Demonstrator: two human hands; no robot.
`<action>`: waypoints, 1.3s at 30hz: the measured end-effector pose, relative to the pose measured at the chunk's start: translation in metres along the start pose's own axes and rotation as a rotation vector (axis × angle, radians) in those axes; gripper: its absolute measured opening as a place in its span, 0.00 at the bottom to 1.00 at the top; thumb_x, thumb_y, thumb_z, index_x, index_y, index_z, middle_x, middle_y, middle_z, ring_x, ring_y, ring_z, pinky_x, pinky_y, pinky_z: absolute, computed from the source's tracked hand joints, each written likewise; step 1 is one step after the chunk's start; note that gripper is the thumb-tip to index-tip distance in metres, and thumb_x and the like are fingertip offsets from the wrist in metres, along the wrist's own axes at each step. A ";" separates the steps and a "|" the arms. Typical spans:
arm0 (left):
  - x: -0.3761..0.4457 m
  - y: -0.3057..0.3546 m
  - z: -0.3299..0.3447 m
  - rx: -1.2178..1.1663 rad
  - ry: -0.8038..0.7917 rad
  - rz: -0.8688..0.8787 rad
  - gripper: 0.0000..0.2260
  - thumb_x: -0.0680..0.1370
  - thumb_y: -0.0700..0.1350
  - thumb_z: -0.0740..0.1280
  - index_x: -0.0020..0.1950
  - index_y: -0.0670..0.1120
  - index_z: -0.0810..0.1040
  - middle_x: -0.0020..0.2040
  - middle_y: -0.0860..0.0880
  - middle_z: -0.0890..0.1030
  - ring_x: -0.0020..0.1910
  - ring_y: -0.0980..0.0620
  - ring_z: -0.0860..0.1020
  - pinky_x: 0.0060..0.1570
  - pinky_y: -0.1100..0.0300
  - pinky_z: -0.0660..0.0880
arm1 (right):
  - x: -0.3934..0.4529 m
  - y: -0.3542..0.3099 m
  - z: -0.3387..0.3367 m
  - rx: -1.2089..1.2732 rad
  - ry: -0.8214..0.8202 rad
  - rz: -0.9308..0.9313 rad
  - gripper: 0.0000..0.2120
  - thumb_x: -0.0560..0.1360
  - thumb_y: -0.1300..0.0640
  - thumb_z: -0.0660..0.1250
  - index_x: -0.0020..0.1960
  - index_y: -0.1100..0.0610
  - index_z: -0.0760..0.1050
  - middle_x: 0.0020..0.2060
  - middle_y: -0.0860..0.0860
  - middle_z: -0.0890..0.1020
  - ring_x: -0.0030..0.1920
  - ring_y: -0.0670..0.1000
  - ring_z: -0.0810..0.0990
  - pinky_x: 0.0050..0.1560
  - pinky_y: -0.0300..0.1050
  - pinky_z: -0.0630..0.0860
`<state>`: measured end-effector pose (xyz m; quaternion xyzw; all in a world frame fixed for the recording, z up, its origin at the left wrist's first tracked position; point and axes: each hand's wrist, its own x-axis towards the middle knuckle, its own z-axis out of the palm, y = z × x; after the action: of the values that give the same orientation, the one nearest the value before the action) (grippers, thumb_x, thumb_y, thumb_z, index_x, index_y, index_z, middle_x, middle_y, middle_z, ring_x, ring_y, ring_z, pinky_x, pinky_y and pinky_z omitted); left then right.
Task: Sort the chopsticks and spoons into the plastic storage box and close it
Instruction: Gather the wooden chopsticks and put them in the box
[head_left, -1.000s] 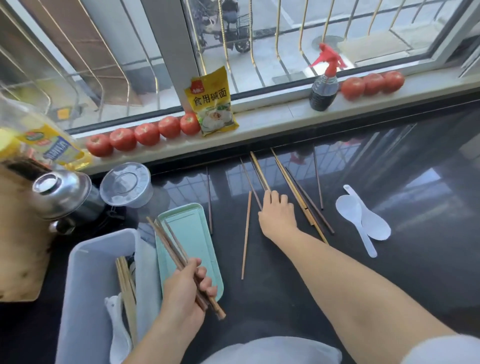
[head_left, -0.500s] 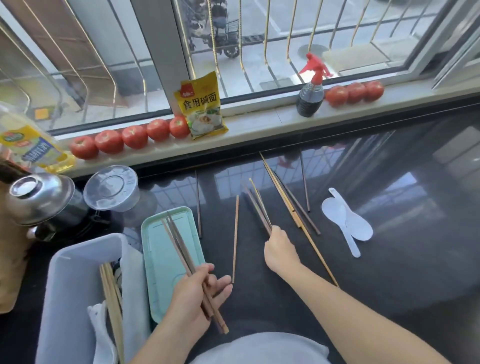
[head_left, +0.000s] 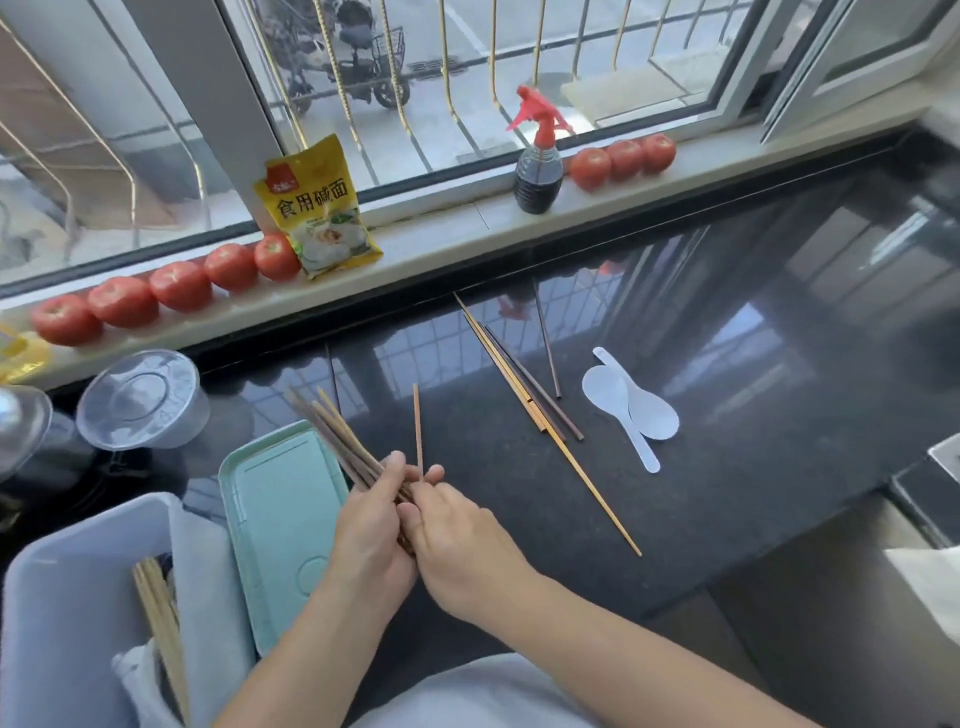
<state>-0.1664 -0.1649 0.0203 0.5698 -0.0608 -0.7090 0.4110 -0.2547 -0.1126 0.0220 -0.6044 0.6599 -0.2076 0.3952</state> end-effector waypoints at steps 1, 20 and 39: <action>0.004 0.006 -0.001 -0.028 0.029 0.009 0.13 0.84 0.46 0.65 0.40 0.44 0.73 0.39 0.44 0.81 0.43 0.47 0.85 0.42 0.51 0.81 | -0.002 -0.003 0.000 0.049 0.003 -0.033 0.20 0.84 0.42 0.47 0.66 0.47 0.71 0.58 0.53 0.76 0.58 0.59 0.76 0.60 0.60 0.74; -0.027 0.009 -0.046 0.163 0.101 0.067 0.12 0.83 0.40 0.64 0.42 0.49 0.66 0.27 0.52 0.63 0.20 0.56 0.61 0.20 0.63 0.62 | 0.111 0.147 -0.054 -0.914 0.318 0.287 0.14 0.77 0.55 0.70 0.61 0.56 0.73 0.54 0.53 0.77 0.54 0.54 0.74 0.50 0.45 0.71; -0.015 -0.007 -0.036 0.026 0.050 0.026 0.09 0.86 0.40 0.59 0.64 0.38 0.73 0.55 0.37 0.85 0.38 0.46 0.87 0.29 0.55 0.82 | -0.004 0.016 0.026 0.197 -0.042 0.141 0.05 0.76 0.48 0.60 0.46 0.48 0.71 0.41 0.52 0.84 0.39 0.60 0.83 0.42 0.56 0.81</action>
<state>-0.1390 -0.1371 0.0151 0.5920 -0.0670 -0.6882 0.4140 -0.2447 -0.1008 -0.0047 -0.5191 0.6687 -0.2304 0.4798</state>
